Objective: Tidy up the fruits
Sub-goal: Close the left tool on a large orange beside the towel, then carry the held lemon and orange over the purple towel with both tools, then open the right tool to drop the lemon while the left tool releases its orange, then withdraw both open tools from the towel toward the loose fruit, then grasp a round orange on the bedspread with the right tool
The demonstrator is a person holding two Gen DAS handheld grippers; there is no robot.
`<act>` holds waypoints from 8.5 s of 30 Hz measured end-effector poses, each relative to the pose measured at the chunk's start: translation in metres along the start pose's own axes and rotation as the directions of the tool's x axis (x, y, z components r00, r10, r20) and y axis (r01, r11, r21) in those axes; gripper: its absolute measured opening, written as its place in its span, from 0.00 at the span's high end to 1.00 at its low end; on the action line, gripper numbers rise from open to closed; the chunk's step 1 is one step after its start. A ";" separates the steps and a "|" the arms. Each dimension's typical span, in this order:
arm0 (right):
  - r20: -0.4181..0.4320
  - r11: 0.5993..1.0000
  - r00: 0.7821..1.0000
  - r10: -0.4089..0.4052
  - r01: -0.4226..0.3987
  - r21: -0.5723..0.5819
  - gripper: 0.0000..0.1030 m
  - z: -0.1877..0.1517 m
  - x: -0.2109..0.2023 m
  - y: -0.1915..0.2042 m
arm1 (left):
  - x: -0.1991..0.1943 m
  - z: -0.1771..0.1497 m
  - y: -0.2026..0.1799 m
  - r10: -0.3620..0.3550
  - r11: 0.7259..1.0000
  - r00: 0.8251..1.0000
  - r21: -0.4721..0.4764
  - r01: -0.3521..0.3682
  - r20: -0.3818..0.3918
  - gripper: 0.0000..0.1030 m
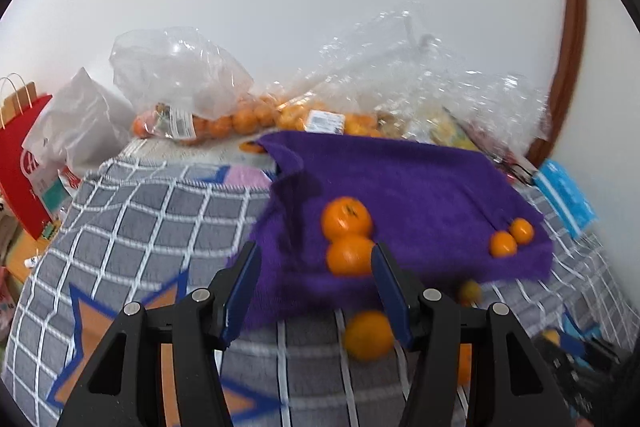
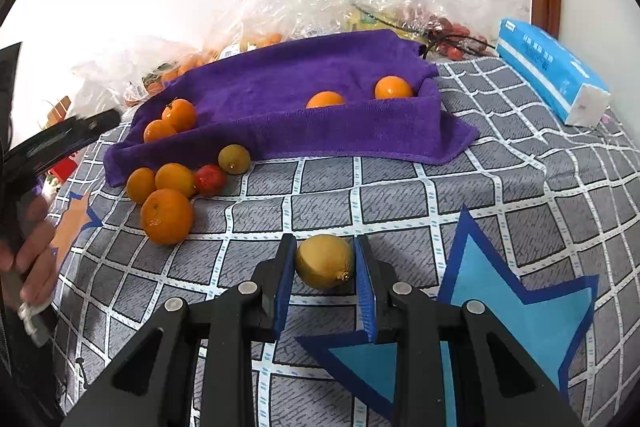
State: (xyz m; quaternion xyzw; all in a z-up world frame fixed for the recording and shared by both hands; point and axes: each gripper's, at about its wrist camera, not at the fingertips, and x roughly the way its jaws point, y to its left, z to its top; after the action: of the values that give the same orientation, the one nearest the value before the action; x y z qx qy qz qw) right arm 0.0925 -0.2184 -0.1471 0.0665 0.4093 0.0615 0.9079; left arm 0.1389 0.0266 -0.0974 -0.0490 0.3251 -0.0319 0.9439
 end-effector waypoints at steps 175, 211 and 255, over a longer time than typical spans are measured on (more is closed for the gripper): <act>0.263 1.000 0.965 -0.002 0.009 -0.027 0.59 0.122 0.029 -0.005 | 0.053 0.037 -0.033 -0.065 0.998 0.992 -0.011 0.067 0.104 0.53; -0.026 0.986 0.988 0.151 -0.152 -0.067 0.60 0.029 0.010 0.083 | -0.004 -0.020 0.044 -0.058 0.996 0.998 -0.063 0.056 -0.032 0.53; -0.007 0.990 0.993 0.122 -0.122 -0.067 0.65 0.015 0.000 0.078 | 0.004 -0.035 0.059 -0.102 0.988 0.991 -0.129 0.090 -0.090 0.52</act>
State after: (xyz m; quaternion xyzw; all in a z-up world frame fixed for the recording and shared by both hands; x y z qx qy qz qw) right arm 0.0994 -0.1430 -0.1241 0.0605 0.4036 0.1309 0.9035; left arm 0.1223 0.0822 -0.1336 -0.1218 0.3687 -0.0595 0.9196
